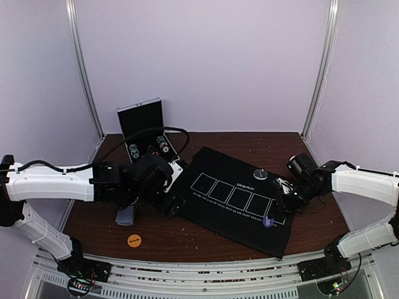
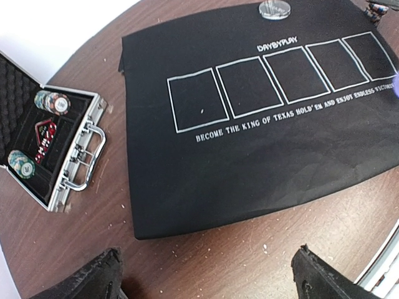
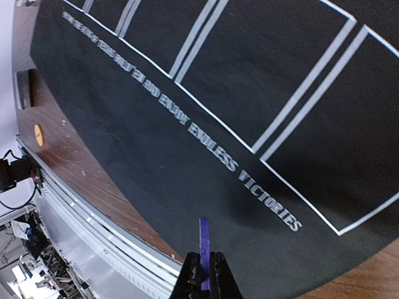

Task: Distribute texas hold em gaming equipment
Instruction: Place the small blind button in the small blind area.

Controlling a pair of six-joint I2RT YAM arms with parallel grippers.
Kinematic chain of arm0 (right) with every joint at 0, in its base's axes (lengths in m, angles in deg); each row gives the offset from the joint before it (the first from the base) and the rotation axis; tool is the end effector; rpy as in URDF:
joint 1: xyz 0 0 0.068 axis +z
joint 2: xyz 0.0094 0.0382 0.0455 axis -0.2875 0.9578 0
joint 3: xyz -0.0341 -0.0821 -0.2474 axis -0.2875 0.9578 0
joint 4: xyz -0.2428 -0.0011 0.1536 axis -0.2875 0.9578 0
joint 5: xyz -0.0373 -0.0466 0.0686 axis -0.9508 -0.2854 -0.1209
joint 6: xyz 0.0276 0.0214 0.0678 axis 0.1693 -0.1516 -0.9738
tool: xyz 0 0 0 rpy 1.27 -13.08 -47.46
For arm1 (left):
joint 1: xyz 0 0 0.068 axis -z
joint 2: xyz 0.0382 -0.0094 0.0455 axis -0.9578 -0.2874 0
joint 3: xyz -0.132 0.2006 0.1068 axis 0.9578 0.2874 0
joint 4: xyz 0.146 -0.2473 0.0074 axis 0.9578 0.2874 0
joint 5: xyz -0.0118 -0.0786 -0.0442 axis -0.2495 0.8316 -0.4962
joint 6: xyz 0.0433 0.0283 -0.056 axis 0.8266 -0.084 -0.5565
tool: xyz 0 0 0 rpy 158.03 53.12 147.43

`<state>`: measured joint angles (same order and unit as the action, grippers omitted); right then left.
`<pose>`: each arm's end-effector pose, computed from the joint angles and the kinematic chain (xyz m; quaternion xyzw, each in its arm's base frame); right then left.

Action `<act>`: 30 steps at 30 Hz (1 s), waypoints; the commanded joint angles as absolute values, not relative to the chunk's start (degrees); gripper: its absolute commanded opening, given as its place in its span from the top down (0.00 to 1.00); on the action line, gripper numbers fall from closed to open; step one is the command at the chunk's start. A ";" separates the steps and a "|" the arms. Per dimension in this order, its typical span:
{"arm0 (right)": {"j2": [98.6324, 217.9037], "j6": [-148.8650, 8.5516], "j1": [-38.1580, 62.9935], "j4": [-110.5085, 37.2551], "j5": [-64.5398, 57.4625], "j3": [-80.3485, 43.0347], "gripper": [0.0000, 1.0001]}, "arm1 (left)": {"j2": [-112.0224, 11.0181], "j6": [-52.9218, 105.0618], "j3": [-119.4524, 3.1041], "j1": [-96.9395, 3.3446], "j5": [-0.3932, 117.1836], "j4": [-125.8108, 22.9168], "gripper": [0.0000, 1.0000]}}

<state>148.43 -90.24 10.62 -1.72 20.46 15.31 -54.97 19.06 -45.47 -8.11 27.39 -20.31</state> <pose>0.2148 0.1491 0.1545 -0.0623 0.9392 0.3316 0.0635 0.1647 -0.2967 0.2230 0.3010 0.8717 -0.0892 0.3764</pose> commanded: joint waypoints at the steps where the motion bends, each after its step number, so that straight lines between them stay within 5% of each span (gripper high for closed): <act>1: 146.66 -89.25 8.89 5.44 17.49 18.94 1.00 | -55.95 16.29 -44.90 -8.70 28.17 -19.02 0.02; 16: 146.74 -91.48 8.87 2.91 22.67 24.87 1.00 | -56.46 12.69 -44.12 -9.88 29.62 -16.54 0.02; 22: 145.35 -92.79 8.87 7.84 11.21 21.90 0.65 | -57.18 10.96 -44.09 -10.10 31.50 -15.50 0.02; 30: 143.79 -92.18 9.04 14.88 0.07 10.37 0.45 | -57.01 -1.62 -41.11 -10.19 38.11 -7.51 0.02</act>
<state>144.45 -92.47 9.18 9.45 8.52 15.70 -57.42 6.93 -44.09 -9.86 33.32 -12.90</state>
